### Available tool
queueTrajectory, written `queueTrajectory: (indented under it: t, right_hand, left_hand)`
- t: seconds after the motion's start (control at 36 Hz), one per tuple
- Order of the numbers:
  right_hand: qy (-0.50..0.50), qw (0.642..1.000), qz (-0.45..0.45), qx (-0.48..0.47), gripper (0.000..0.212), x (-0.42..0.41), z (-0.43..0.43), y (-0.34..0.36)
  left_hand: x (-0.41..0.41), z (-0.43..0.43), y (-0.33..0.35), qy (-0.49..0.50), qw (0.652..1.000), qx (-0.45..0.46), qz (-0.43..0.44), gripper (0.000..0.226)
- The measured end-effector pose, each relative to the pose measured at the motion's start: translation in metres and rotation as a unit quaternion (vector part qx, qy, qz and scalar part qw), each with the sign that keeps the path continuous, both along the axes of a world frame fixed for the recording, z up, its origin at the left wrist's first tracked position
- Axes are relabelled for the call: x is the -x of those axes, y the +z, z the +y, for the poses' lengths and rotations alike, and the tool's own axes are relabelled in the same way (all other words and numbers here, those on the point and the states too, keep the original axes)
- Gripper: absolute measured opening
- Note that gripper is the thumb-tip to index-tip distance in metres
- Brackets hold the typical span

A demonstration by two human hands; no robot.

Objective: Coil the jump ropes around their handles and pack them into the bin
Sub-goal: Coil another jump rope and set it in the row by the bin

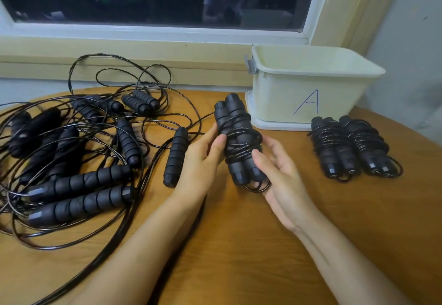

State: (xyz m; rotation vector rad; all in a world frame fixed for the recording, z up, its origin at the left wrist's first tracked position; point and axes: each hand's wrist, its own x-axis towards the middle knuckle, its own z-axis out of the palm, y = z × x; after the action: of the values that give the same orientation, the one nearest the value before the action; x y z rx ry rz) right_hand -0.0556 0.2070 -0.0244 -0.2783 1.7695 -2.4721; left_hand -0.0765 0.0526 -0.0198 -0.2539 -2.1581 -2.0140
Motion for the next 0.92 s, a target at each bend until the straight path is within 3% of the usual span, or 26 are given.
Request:
queueTrajectory:
  t: [0.17, 0.42, 0.58, 0.78, 0.92]
  right_hand:
    - [-0.007, 0.999, -0.013, 0.036, 0.045, 0.003, 0.003, -0.001]
    - [-0.144, 0.975, 0.109, -0.128, 0.039, 0.003, 0.004, -0.004]
    - [-0.161, 0.946, 0.161, -0.231, 0.040, 0.004, 0.004, -0.010]
    - [-0.177, 0.942, 0.149, -0.241, 0.039, 0.009, 0.013, -0.010]
    - [-0.205, 0.928, 0.162, -0.265, 0.038, 0.007, 0.009, -0.009]
  left_hand:
    - [-0.003, -0.003, 0.005, -0.087, 0.993, -0.068, -0.044, 0.041]
    - [-0.008, 0.000, 0.011, 0.012, 0.993, -0.118, -0.028, 0.057]
    - [-0.008, -0.003, 0.012, 0.016, 0.995, -0.097, -0.025, 0.063]
    - [-0.009, -0.010, 0.018, -0.065, 0.996, -0.063, -0.022, 0.059]
    - [-0.008, -0.009, 0.017, -0.027, 0.997, -0.076, -0.013, 0.061]
